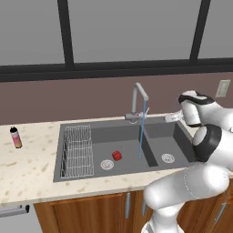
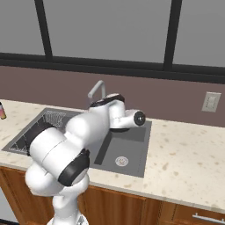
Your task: Turn on the sink faucet. Then move the bell pepper from the counter to the sink. Turn off the sink. Move the vegetable from the sink to the pot next to the stove. Finally move the pot to the rear right burner.
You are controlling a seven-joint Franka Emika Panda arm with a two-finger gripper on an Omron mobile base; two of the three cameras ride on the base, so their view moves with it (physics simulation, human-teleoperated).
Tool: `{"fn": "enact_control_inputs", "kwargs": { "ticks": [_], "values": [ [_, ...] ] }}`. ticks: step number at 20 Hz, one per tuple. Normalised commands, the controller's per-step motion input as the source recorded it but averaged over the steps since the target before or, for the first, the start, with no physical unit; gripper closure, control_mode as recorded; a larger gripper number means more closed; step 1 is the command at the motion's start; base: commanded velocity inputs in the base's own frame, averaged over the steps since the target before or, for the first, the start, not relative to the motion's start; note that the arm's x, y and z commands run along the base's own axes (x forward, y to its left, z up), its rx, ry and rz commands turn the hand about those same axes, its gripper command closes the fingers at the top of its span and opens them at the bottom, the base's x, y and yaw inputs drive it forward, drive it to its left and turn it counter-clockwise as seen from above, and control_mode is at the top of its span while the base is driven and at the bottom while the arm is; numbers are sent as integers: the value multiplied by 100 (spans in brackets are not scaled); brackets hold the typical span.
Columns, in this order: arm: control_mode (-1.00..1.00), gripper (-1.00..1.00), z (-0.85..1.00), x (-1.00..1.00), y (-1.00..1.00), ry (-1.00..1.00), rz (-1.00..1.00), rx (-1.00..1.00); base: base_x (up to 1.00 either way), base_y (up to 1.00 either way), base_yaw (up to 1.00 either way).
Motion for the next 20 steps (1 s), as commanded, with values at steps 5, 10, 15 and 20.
{"fn": "enact_control_inputs", "kwargs": {
  "ticks": [5,10,15,20],
  "values": [
    [-100,-100,0,41,0,-7,30,-2,0,0,0],
    [-100,-100,0,25,-1,0,19,-2,0,0,0],
    [-100,-100,-4,8,-1,-2,11,0,0,0,0],
    [-100,-100,-12,14,14,-8,2,0,0,0,0]
  ]
}}
